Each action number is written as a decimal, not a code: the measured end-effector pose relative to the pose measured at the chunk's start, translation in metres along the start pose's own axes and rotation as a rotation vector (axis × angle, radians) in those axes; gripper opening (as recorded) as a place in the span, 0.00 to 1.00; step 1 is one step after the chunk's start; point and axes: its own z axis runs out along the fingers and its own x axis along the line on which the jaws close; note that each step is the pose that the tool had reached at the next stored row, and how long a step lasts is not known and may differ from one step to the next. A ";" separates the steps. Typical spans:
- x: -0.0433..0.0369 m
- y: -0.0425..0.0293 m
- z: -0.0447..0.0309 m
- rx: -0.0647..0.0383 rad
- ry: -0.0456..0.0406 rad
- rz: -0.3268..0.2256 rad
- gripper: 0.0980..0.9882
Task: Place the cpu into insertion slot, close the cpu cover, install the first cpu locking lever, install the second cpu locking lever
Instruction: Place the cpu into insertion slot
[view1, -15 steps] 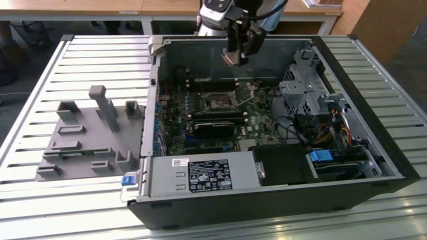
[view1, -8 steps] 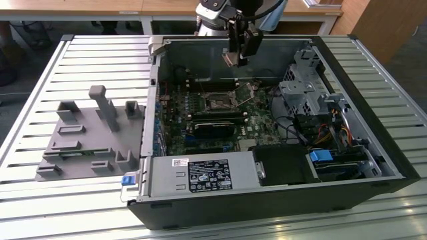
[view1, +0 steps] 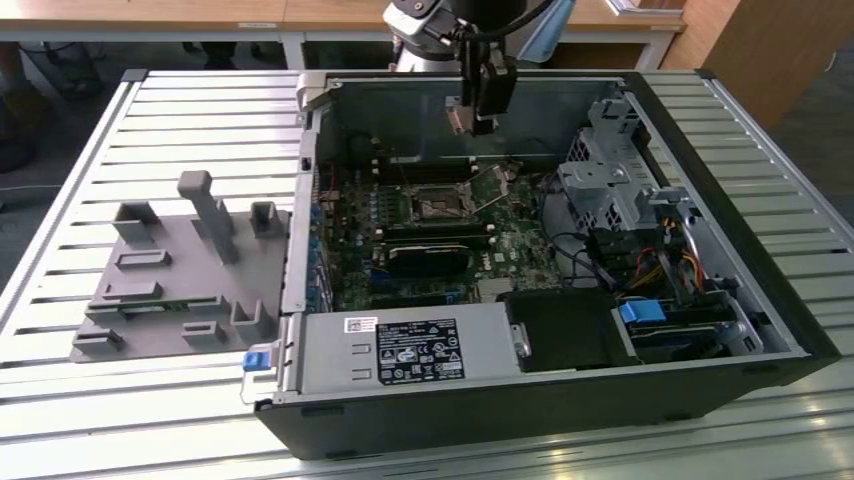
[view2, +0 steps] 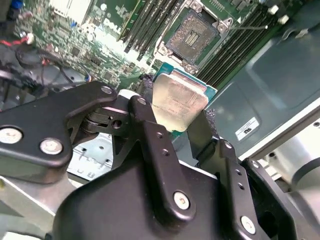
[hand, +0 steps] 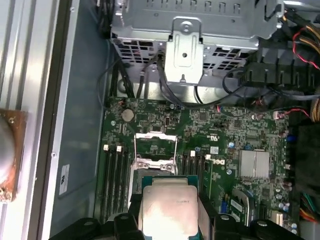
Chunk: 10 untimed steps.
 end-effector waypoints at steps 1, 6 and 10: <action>0.0000 0.0000 0.0002 0.000 -0.0013 0.012 0.48; 0.0003 -0.0002 0.0013 -0.001 -0.0069 0.064 0.48; 0.0018 -0.0004 0.0043 -0.002 -0.0080 0.080 0.48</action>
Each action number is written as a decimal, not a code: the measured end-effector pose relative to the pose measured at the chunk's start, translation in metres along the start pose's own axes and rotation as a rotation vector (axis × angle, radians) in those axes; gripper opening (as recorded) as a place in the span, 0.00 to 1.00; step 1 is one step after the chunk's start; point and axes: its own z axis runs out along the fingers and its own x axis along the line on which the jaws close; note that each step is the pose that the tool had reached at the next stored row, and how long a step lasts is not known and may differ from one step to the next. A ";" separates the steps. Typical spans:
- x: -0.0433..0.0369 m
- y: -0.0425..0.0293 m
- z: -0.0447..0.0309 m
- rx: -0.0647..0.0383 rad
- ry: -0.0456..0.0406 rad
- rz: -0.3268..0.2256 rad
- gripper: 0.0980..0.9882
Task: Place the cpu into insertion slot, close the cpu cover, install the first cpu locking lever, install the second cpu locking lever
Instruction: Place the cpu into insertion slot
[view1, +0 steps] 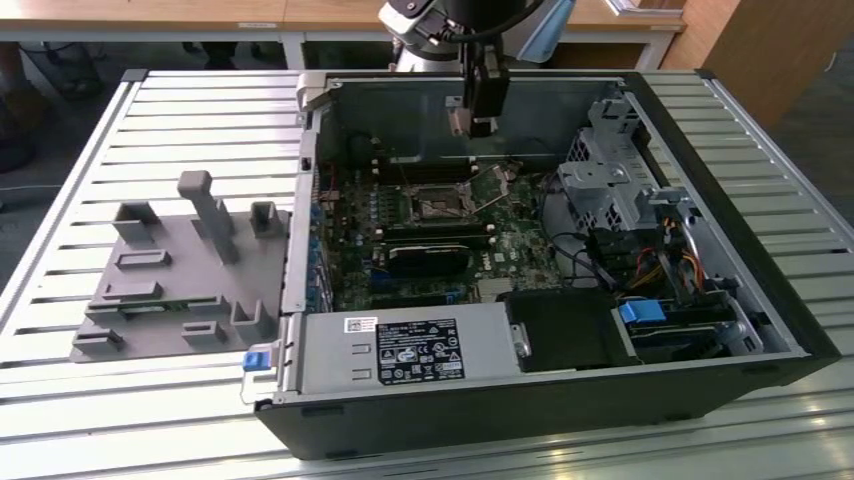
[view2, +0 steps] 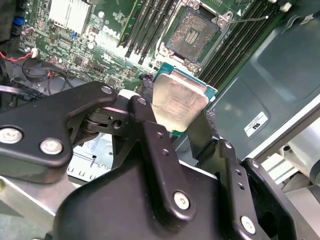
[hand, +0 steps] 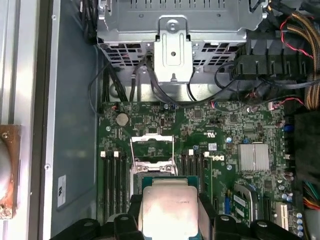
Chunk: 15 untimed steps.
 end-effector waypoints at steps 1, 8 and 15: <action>0.0003 -0.0002 0.0011 0.000 0.0000 0.000 0.48; 0.0013 -0.0019 0.0091 0.000 -0.0002 0.000 0.48; 0.0031 -0.0058 0.0172 -0.005 0.0002 -0.002 0.48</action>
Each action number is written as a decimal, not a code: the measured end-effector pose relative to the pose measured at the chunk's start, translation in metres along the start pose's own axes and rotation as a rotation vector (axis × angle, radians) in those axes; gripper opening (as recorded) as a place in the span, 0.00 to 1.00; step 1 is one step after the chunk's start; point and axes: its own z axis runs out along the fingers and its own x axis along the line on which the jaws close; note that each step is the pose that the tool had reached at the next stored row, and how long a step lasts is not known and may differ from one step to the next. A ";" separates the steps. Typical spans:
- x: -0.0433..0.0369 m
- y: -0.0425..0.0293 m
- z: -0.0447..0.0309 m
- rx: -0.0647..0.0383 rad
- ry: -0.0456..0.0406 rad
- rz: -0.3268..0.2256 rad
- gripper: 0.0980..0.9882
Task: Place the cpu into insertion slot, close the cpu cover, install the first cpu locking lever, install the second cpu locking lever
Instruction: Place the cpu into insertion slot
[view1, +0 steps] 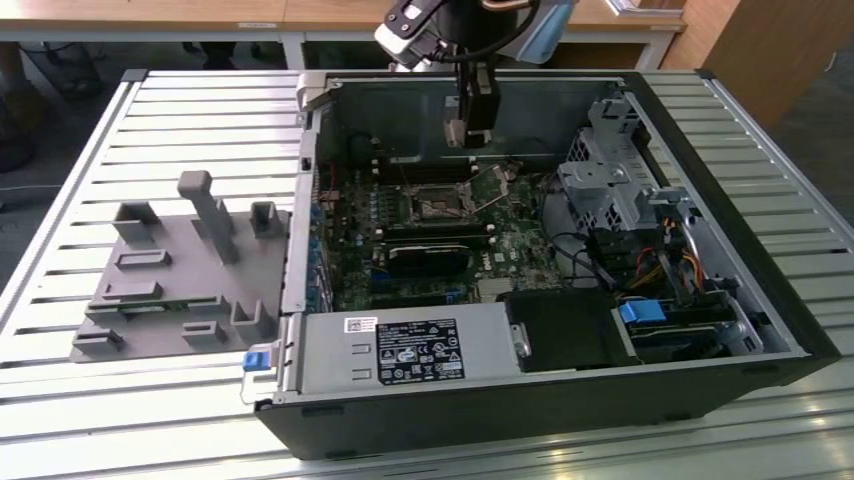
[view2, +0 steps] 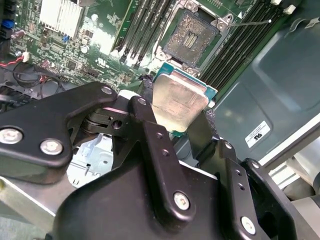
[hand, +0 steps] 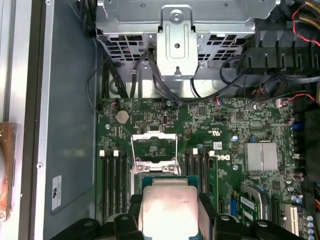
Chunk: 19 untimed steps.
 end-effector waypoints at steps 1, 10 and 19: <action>0.0001 -0.0012 0.0014 -0.001 0.0001 0.000 0.48; 0.0031 -0.0056 0.0138 -0.001 -0.0001 0.000 0.48; 0.0035 -0.0077 0.0300 -0.002 0.0004 -0.006 0.48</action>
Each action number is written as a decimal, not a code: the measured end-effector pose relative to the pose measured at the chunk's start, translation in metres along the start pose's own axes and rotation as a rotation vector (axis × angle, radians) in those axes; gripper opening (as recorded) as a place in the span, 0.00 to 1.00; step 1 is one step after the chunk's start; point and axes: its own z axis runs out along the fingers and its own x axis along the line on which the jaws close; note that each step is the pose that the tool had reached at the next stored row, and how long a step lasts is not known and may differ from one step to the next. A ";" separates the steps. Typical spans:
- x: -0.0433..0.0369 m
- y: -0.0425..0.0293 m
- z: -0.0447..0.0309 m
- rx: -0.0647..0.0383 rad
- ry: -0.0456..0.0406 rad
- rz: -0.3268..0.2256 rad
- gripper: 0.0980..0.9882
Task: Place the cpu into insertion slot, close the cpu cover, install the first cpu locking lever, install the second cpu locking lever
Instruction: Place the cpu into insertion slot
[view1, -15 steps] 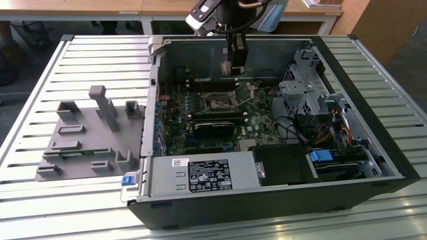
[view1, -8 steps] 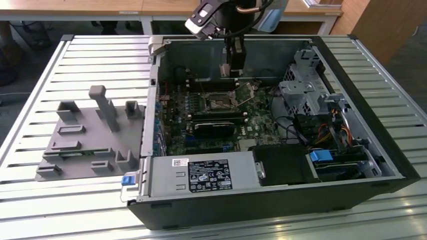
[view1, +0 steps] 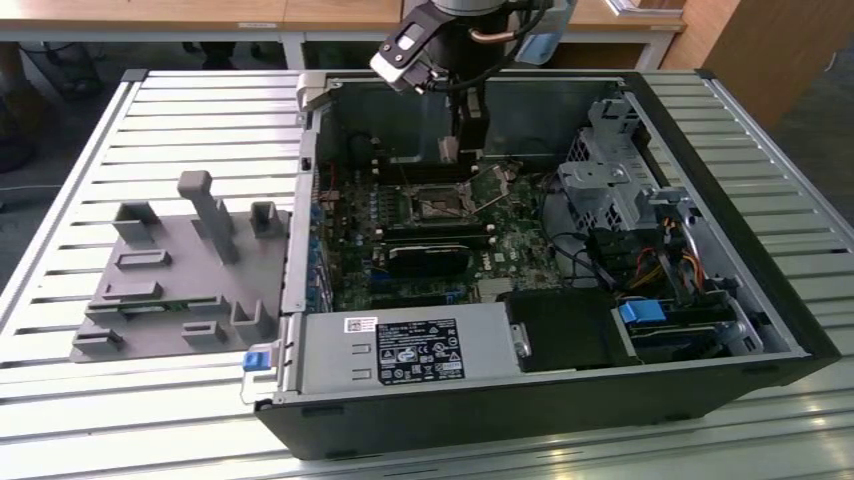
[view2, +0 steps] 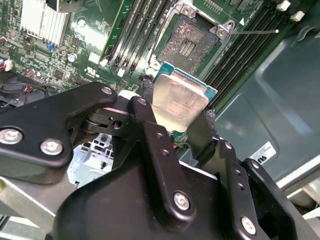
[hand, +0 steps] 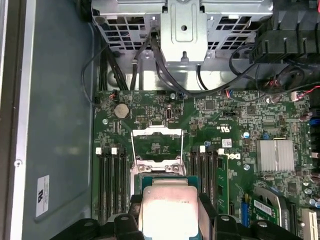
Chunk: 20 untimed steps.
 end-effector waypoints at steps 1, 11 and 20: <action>0.0000 -0.0003 0.0018 0.000 0.0004 -0.003 0.48; 0.0003 -0.0047 0.0088 -0.001 0.0013 -0.009 0.48; 0.0020 -0.0098 0.0229 -0.001 0.0027 -0.020 0.48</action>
